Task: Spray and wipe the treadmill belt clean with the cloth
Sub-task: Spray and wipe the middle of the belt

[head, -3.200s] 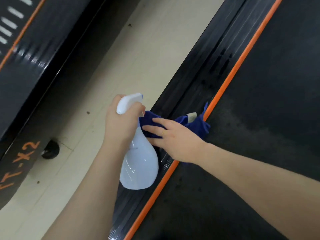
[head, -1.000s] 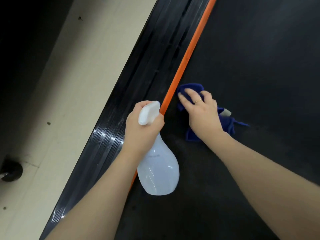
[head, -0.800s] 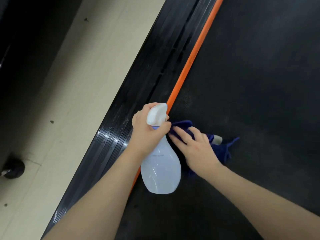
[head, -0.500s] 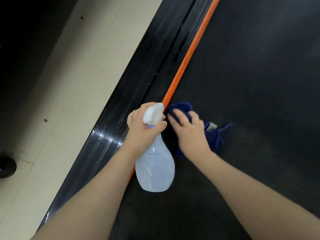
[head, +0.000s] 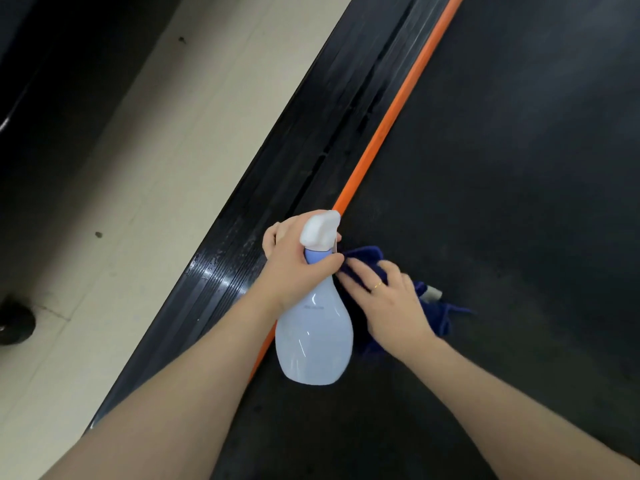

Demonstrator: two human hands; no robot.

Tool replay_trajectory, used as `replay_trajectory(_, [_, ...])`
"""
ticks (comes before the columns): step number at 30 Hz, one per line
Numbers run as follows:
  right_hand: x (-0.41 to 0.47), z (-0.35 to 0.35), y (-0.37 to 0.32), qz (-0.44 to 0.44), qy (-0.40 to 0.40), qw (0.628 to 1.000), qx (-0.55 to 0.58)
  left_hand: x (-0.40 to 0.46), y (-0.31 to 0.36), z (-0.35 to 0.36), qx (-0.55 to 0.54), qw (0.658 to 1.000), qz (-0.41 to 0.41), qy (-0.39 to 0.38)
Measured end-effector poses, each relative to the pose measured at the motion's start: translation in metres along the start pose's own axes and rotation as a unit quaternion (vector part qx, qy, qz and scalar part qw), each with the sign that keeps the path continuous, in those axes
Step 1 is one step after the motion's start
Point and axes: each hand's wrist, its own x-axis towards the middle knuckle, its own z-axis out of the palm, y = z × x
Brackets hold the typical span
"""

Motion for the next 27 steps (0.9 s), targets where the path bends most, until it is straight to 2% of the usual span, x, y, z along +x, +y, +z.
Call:
replay_trajectory(2, [0.024, -0.009, 0.023, -0.021, 0.017, 0.999, -0.027, -0.001, 0.001, 0.001, 0.006, 1.000, -0.002, -0.005])
replay_trajectory(3, [0.041, -0.014, 0.034, 0.019, 0.025, 0.998, -0.045, -0.002, 0.001, 0.001, 0.012, 1.000, 0.000, -0.007])
replay_trajectory(6, [0.070, -0.016, 0.041, 0.245, -0.002, 0.970, -0.009, -0.002, 0.004, 0.002, 0.025, 1.000, -0.005, -0.015])
replay_trajectory(7, [0.062, -0.016, 0.027, 0.254, 0.011, 0.967, 0.002, -0.001, 0.004, 0.002, 0.025, 1.000, -0.005, -0.016])
replay_trajectory(9, [0.027, -0.007, 0.001, 0.161, 0.029, 0.987, -0.002, 0.000, 0.003, 0.003, 0.024, 1.000, -0.001, -0.011])
replay_trajectory(11, [-0.010, 0.005, -0.011, 0.066, 0.005, 0.998, 0.000, 0.000, 0.001, 0.005, 0.027, 1.000, 0.007, -0.001])
replay_trajectory(13, [-0.010, 0.003, 0.000, 0.022, 0.022, 0.999, 0.019, 0.000, 0.000, 0.005, 0.032, 0.999, 0.004, 0.001])
replay_trajectory(15, [0.018, -0.006, 0.016, 0.079, 0.031, 0.996, -0.007, -0.001, 0.002, 0.004, 0.029, 1.000, -0.006, -0.005])
replay_trajectory(18, [0.051, -0.009, 0.018, 0.259, 0.014, 0.966, -0.002, -0.002, 0.003, 0.003, 0.027, 1.000, -0.016, -0.003])
replay_trajectory(19, [0.045, -0.007, 0.006, 0.270, 0.028, 0.962, -0.001, -0.002, 0.005, 0.003, 0.025, 0.999, -0.022, -0.001])
replay_trajectory(21, [0.010, 0.001, -0.025, 0.222, 0.017, 0.975, -0.007, -0.004, 0.010, 0.003, 0.023, 0.999, -0.028, 0.004])
replay_trajectory(23, [-0.032, 0.007, -0.043, 0.133, -0.024, 0.991, -0.005, -0.007, 0.015, 0.003, 0.022, 0.999, -0.028, 0.010])
replay_trajectory(25, [-0.042, -0.005, -0.030, 0.063, -0.060, 0.996, 0.001, -0.008, 0.019, 0.004, 0.028, 0.999, -0.027, 0.022])
replay_trajectory(27, [-0.022, -0.022, -0.003, 0.085, -0.057, 0.994, -0.021, -0.005, 0.021, 0.007, 0.038, 0.998, -0.033, 0.032])
